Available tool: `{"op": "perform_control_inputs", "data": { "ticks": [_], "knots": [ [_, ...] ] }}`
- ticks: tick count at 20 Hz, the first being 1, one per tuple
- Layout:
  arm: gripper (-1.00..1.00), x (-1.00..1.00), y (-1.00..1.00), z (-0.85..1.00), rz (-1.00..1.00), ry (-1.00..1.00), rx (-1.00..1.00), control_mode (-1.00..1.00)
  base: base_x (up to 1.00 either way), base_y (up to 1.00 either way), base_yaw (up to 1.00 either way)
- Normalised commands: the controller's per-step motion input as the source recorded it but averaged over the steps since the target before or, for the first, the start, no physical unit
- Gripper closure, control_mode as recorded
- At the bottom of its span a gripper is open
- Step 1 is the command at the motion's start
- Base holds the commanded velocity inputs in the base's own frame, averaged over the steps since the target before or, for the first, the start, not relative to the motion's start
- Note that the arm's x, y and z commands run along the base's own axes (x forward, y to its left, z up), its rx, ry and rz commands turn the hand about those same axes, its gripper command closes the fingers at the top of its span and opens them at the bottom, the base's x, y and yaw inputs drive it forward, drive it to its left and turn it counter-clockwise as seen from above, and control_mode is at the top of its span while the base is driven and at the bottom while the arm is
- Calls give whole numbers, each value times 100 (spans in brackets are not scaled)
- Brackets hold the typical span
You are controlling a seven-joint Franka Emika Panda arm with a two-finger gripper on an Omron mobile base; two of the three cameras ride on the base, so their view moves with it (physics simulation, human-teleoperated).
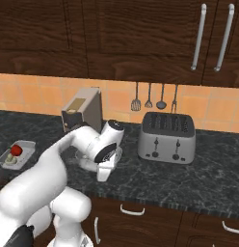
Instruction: Take the meat container that has the fish and place it on the second highest rack of the freezer. Then take the vegetable container that has the bell pepper and mushroom and place it on the highest rack of the freezer.
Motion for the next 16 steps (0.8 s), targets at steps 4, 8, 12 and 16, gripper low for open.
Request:
{"op": "perform_control_inputs", "data": {
  "ticks": [4,8,12,16],
  "knots": [
    [100,-65,20,62,-12,-9,0,-100,0,0,0],
    [100,-76,17,66,-13,-12,-1,-100,0,0,0],
    [100,-75,22,99,-8,-9,-2,-100,0,0,0],
    [100,-50,66,98,-2,-1,-6,-100,0,0,0]
  ]
}}
